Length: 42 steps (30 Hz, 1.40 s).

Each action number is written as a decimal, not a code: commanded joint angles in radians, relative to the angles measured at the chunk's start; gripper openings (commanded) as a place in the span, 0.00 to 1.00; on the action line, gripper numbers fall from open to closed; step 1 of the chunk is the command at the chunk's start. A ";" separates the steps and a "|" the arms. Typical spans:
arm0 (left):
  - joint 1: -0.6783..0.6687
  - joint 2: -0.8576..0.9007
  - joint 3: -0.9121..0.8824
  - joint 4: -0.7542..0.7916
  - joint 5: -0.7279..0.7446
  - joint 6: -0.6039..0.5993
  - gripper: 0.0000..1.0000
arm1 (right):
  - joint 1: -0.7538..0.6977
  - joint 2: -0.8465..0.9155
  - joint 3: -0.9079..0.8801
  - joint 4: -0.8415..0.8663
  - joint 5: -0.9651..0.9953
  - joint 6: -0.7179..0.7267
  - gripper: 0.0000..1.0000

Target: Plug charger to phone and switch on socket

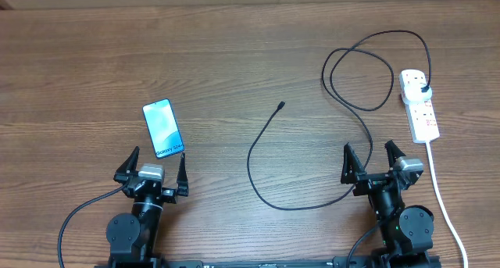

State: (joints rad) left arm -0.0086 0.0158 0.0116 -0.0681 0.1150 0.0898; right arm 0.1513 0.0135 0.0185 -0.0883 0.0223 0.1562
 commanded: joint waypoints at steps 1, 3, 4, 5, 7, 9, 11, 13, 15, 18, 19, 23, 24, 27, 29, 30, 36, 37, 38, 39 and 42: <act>0.003 -0.010 -0.007 -0.001 -0.011 0.021 1.00 | 0.005 -0.010 -0.011 0.007 -0.006 -0.005 1.00; 0.003 -0.010 -0.007 0.000 -0.011 0.021 1.00 | 0.005 -0.010 -0.011 0.007 -0.006 -0.005 1.00; 0.003 -0.010 -0.007 0.000 -0.011 0.021 1.00 | 0.005 -0.010 -0.011 0.007 -0.006 -0.005 1.00; 0.003 -0.010 -0.007 -0.001 -0.011 0.022 1.00 | 0.005 -0.010 -0.011 0.007 -0.006 -0.005 1.00; 0.003 -0.010 -0.007 -0.001 -0.013 0.022 1.00 | 0.005 -0.010 -0.011 0.007 -0.006 -0.005 1.00; 0.003 -0.010 -0.007 0.002 -0.015 0.023 1.00 | 0.005 -0.010 -0.011 0.007 -0.006 -0.005 1.00; 0.003 -0.010 -0.007 0.017 -0.036 0.023 1.00 | 0.005 -0.010 -0.011 0.007 -0.006 -0.005 1.00; 0.004 -0.010 -0.005 0.024 -0.054 0.023 1.00 | 0.005 -0.010 -0.011 0.007 -0.006 -0.005 1.00; 0.004 -0.010 0.003 0.021 -0.056 0.022 1.00 | 0.005 -0.010 -0.011 0.007 -0.006 -0.005 1.00; 0.004 -0.010 0.017 0.015 -0.043 0.018 1.00 | 0.005 -0.010 -0.011 0.007 -0.006 -0.005 1.00; 0.004 -0.010 0.021 0.013 -0.044 0.018 1.00 | 0.005 -0.010 -0.011 0.007 -0.006 -0.005 1.00; 0.004 -0.010 0.041 0.013 -0.044 0.018 1.00 | 0.005 -0.010 -0.011 0.007 -0.006 -0.005 1.00; 0.003 -0.010 0.048 0.013 -0.043 0.011 1.00 | 0.005 -0.010 -0.011 0.007 -0.006 -0.005 1.00; 0.003 -0.010 0.066 0.013 -0.034 -0.009 1.00 | 0.005 -0.010 -0.011 0.007 -0.006 -0.005 1.00; 0.004 -0.010 0.074 0.013 -0.013 -0.009 1.00 | 0.005 -0.010 -0.011 0.007 -0.006 -0.005 1.00; 0.004 -0.010 0.077 0.011 -0.010 -0.015 1.00 | 0.005 -0.010 -0.011 0.007 -0.006 -0.005 1.00; 0.004 -0.009 0.115 -0.055 -0.011 -0.026 1.00 | 0.005 -0.010 -0.011 0.007 -0.006 -0.005 1.00; 0.003 -0.009 0.123 -0.068 -0.011 -0.026 1.00 | 0.005 -0.010 -0.011 0.007 -0.006 -0.005 1.00; 0.004 -0.009 0.130 -0.077 -0.011 -0.026 1.00 | 0.005 -0.010 -0.011 0.007 -0.006 -0.005 1.00; 0.004 -0.009 0.137 -0.084 -0.012 -0.026 1.00 | 0.005 -0.010 -0.011 0.007 -0.006 -0.005 1.00; 0.004 -0.009 0.149 -0.091 -0.012 -0.026 1.00 | 0.005 -0.010 -0.011 0.007 -0.006 -0.005 1.00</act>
State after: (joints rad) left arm -0.0086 0.0158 0.1184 -0.1574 0.0933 0.0776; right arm 0.1513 0.0135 0.0185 -0.0883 0.0223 0.1566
